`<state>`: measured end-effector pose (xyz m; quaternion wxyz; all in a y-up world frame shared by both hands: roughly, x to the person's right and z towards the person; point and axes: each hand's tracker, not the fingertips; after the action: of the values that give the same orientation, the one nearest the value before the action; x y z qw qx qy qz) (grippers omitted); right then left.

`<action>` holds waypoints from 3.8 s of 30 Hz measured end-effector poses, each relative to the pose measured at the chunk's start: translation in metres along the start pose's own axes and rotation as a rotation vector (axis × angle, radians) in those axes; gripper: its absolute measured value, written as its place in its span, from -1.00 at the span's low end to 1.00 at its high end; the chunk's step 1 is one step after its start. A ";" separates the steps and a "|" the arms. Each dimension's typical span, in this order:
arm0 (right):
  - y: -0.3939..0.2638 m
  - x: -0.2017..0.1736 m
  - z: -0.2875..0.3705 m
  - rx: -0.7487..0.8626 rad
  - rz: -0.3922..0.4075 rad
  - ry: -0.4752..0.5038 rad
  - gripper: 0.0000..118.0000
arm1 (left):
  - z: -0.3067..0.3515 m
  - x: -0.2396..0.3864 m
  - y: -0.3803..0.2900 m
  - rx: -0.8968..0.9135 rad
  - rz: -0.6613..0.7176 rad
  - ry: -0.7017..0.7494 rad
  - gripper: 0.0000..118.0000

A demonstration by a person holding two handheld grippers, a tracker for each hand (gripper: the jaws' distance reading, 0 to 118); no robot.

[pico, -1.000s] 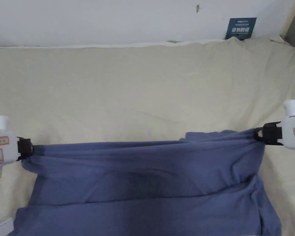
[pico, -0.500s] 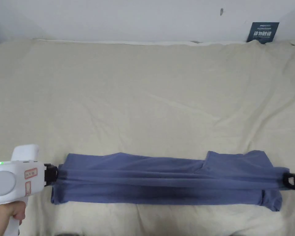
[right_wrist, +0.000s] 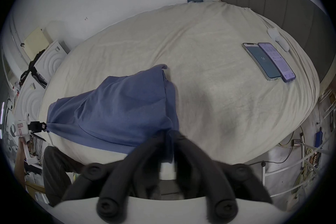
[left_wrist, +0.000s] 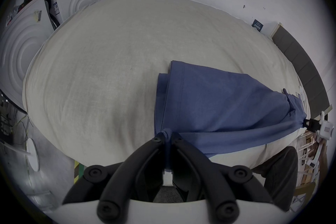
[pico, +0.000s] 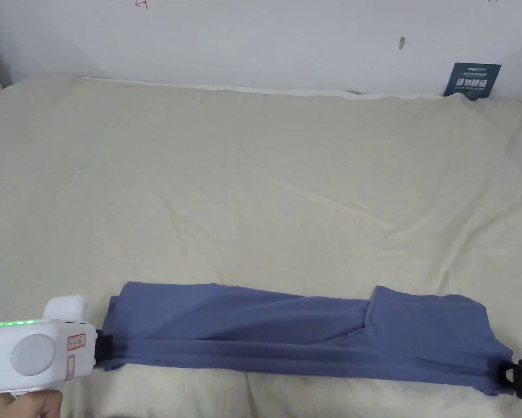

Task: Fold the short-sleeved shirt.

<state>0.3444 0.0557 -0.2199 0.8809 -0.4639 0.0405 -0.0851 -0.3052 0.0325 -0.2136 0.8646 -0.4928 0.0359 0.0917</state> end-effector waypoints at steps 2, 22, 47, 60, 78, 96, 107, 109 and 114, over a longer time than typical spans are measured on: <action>0.000 -0.004 0.002 -0.014 -0.001 -0.101 0.90 | 0.004 -0.001 0.000 -0.013 -0.027 0.027 0.94; -0.004 -0.182 0.034 0.184 0.239 0.018 -0.99 | 0.029 -0.064 0.020 0.083 0.213 -0.195 -1.00; -0.014 -0.244 0.018 0.241 0.242 0.032 -0.99 | -0.094 -0.067 0.072 -0.227 0.264 -0.953 1.00; -0.014 -0.229 0.029 0.238 0.209 0.043 -0.99 | -0.069 -0.066 0.066 -0.212 0.286 -0.765 -0.91; -0.026 -0.191 0.052 0.277 0.154 0.089 -0.99 | 0.022 -0.040 0.122 -0.125 0.199 -0.346 -0.91; -0.066 -0.121 0.089 0.321 -0.002 0.160 -0.99 | 0.034 0.258 0.115 -0.140 -0.368 -0.015 -0.91; -0.068 -0.112 0.093 0.293 -0.030 0.128 -0.99 | -0.056 0.331 0.085 -0.235 -0.266 -0.188 0.89; -0.065 -0.114 0.091 0.294 -0.034 0.133 -0.99 | -0.048 0.316 0.090 -0.248 -0.252 -0.206 0.89; -0.062 -0.127 0.077 0.266 -0.044 0.179 -0.99 | 0.003 0.240 0.100 -0.173 -0.155 -0.241 0.63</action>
<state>0.2243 0.1073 -0.1265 0.9254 -0.3344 0.0972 -0.1499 -0.0898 0.1148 -0.3334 0.8216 -0.5519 -0.1143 0.0858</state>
